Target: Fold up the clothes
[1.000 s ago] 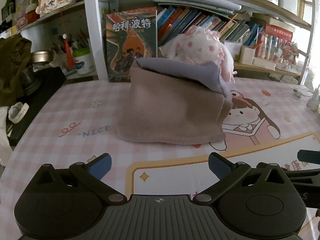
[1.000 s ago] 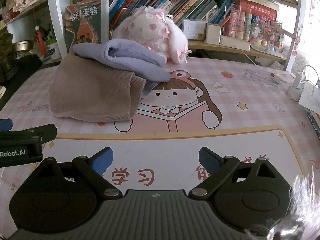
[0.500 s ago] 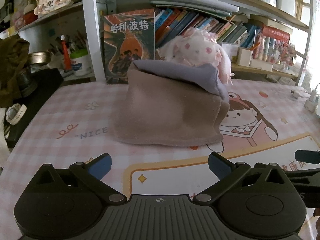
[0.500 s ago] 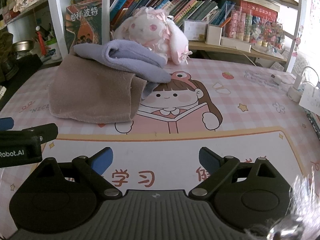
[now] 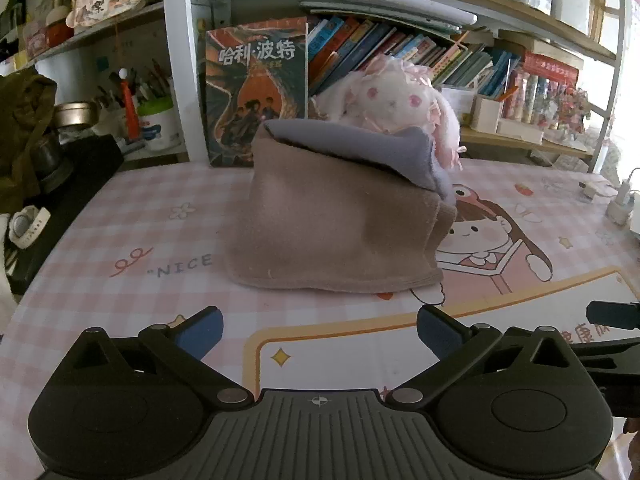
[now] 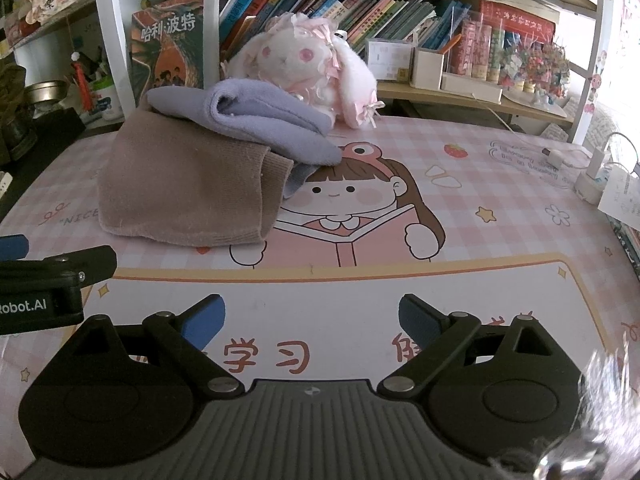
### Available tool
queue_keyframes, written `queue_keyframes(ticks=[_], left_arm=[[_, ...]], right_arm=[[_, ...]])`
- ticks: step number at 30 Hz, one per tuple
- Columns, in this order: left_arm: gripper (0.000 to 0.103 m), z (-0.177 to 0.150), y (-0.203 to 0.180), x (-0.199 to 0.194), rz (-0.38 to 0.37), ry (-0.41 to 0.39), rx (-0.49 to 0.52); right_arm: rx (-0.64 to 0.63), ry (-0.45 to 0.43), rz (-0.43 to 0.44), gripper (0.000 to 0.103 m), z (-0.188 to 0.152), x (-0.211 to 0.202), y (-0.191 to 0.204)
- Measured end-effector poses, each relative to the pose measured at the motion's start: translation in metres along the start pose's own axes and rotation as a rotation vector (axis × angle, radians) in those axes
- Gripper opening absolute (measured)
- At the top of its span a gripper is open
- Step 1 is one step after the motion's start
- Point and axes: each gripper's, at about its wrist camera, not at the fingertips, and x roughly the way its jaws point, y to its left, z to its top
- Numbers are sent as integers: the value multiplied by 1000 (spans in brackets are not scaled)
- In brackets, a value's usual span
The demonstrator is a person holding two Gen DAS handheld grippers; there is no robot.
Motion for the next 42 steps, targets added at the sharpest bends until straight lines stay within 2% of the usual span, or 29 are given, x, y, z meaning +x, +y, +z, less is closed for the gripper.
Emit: queue_keyframes(ticks=[13, 42], left_arm=[[103, 1, -2, 4, 26, 15, 8], [103, 0, -1, 7, 16, 26, -12]], right_arm=[[-1, 4, 4, 94, 1, 2, -1], [-7, 5, 4, 94, 2, 4, -1]])
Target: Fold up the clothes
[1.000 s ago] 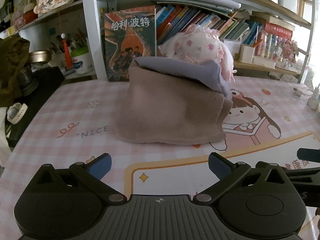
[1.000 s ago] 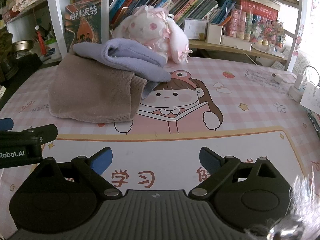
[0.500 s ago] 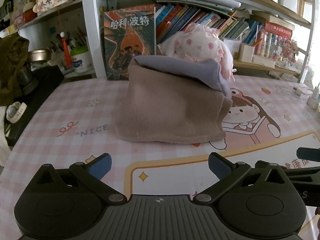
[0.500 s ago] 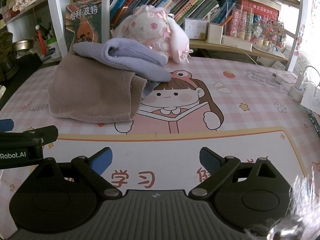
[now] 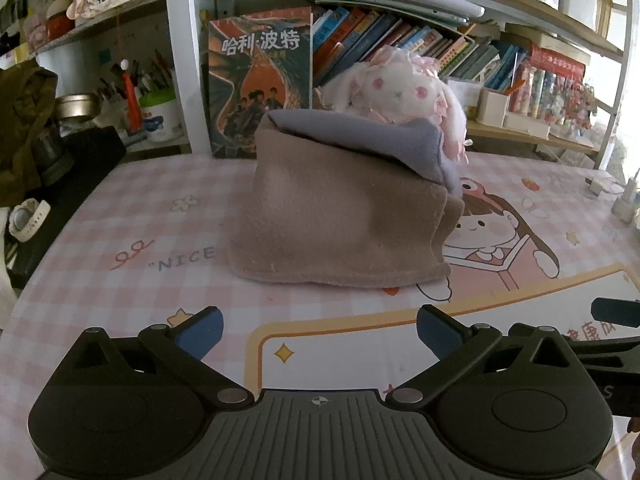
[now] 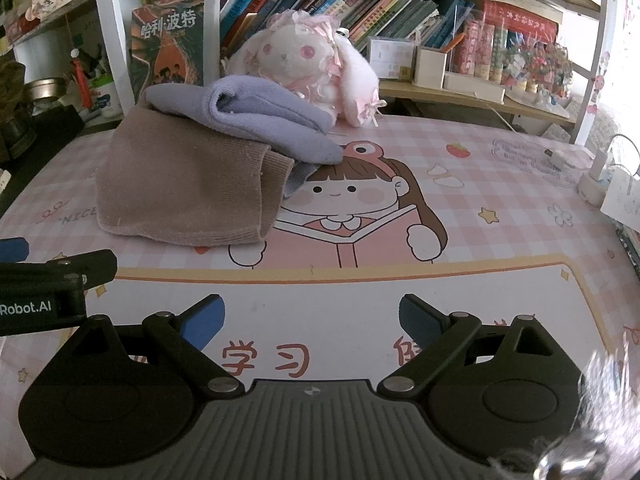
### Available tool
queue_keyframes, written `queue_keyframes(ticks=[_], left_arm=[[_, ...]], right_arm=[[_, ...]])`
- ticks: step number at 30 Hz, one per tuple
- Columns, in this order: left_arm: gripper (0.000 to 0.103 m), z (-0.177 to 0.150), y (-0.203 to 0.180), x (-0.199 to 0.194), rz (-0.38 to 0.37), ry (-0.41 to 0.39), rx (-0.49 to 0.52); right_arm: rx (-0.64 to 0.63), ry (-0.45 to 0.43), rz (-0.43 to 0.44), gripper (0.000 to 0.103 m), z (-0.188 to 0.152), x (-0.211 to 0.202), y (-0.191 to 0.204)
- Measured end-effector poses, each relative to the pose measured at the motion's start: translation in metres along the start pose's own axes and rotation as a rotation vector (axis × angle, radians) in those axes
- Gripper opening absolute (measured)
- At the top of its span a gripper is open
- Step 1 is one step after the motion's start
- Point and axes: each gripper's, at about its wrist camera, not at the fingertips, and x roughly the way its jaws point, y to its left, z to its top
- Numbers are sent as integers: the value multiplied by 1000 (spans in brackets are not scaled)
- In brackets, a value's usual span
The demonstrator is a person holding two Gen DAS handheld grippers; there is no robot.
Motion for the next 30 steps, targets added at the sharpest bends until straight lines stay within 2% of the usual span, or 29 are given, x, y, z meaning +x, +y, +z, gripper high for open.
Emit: queue_keyframes(ticks=[19, 30], left_arm=[[103, 1, -15, -2, 21, 22, -46], [103, -2, -40, -10, 97, 21, -86]], right_arm=[[-20, 21, 59, 94, -1, 5, -13], [-56, 37, 130, 94, 1, 10, -37]])
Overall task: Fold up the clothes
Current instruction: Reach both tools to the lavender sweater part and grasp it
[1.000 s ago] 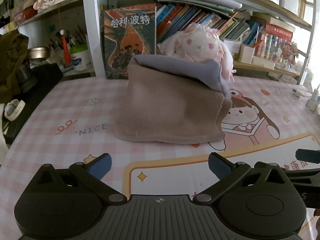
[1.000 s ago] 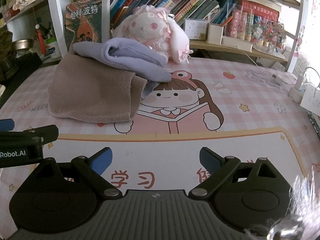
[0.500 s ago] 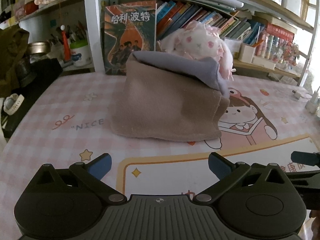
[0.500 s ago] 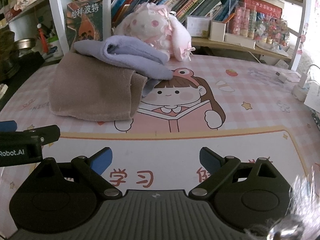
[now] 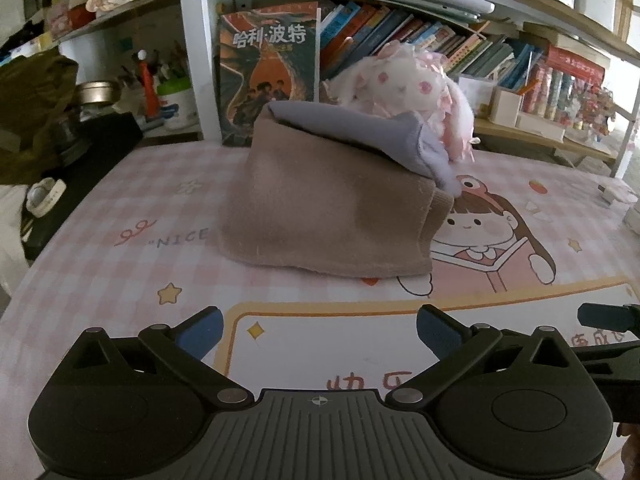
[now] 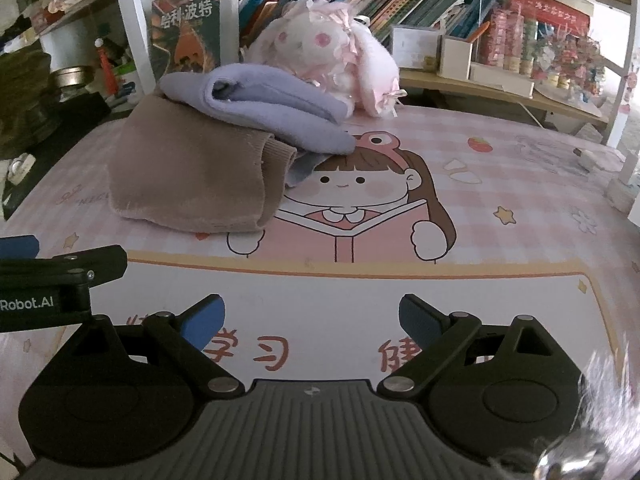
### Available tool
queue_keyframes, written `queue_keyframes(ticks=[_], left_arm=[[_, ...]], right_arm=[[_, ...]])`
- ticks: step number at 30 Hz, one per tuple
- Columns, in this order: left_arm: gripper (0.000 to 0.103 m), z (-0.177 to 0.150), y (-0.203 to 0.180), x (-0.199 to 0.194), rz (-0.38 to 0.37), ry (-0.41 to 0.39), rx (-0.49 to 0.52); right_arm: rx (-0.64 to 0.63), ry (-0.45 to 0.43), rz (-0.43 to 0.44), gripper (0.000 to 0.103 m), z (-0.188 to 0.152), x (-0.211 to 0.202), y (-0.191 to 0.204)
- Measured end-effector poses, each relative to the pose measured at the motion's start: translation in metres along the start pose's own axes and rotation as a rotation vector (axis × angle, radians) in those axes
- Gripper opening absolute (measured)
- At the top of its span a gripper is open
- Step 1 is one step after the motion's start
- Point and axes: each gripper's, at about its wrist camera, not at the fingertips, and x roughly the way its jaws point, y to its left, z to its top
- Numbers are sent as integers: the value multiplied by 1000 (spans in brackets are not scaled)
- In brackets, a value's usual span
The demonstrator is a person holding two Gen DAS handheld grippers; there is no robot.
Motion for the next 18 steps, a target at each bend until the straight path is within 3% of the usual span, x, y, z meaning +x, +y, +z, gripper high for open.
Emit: queue_keyframes(ticks=[13, 18], left_arm=[[103, -11, -44, 0, 66, 50, -51], [103, -5, -60, 6, 95, 71, -44]], right_arm=[[-27, 6, 106, 94, -11, 0, -49], [30, -10, 124, 94, -14, 2, -76]])
